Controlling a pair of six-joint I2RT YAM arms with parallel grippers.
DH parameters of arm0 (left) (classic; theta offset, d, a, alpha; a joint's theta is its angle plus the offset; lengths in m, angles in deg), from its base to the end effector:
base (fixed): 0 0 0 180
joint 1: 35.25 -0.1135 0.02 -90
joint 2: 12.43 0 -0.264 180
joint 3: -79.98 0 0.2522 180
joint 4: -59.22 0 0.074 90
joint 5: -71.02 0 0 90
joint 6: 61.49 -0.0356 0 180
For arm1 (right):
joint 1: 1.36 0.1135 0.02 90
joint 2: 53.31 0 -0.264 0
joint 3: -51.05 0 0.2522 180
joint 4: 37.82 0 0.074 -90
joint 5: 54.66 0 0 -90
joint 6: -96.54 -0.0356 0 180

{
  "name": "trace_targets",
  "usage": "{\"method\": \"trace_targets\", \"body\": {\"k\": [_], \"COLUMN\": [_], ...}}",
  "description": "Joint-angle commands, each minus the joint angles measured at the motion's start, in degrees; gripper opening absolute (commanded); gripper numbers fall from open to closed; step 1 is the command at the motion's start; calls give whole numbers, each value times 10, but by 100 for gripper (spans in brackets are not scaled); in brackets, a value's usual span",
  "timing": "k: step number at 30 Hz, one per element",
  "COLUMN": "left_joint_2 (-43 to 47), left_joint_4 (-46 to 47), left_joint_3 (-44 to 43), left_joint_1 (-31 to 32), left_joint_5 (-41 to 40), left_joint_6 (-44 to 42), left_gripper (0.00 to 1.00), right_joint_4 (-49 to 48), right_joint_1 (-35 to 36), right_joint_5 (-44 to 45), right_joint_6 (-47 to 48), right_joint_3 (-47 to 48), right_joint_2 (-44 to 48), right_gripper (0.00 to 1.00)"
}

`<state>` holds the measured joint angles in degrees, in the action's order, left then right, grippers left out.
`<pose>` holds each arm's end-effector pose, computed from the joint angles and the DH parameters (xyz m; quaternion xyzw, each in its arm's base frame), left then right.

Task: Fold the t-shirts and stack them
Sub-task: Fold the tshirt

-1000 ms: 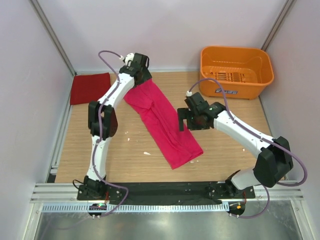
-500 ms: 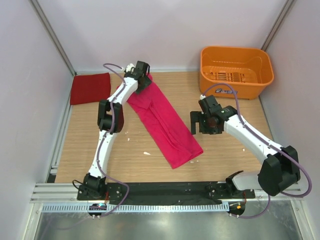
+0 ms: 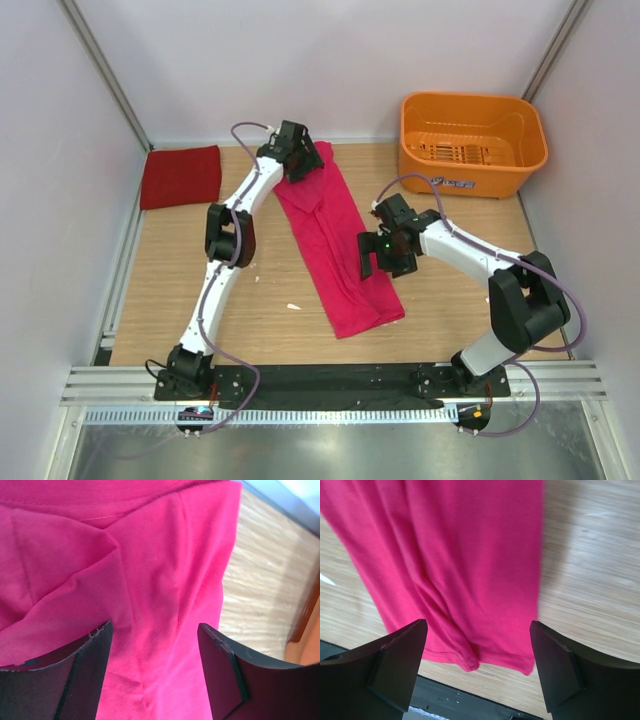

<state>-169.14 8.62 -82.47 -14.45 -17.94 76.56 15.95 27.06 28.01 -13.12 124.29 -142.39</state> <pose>0.5524 -0.2105 0.1658 -0.2141 0.8982 -0.2239 0.3118 0.2586 0.1451 0.2062 -0.0863 0.9785 0.1294 0.1357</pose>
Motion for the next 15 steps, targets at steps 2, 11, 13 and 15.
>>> {"method": "trace_targets", "body": {"k": [2, 11, 13, 15], "left_joint_2": [26, 241, 307, 351], "left_joint_4": [-23, -28, -44, -69], "left_joint_3": [14, 102, 138, 191], "left_joint_1": [-1, -21, -19, -14], "left_joint_5": [12, 41, 41, 34], "left_joint_6": [-59, -80, -87, -110], "left_gripper": [74, 84, 83, 83], "right_joint_4": [-39, -84, -95, -105], "right_joint_1": [36, 92, 100, 103], "right_joint_5": [-35, -12, -2, 6], "right_joint_6": [-5, -29, -35, -42], "right_joint_3": [17, -32, -45, -48], "right_joint_2": [-12, -29, -36, -51], "right_gripper": [87, 84, 84, 83]}}
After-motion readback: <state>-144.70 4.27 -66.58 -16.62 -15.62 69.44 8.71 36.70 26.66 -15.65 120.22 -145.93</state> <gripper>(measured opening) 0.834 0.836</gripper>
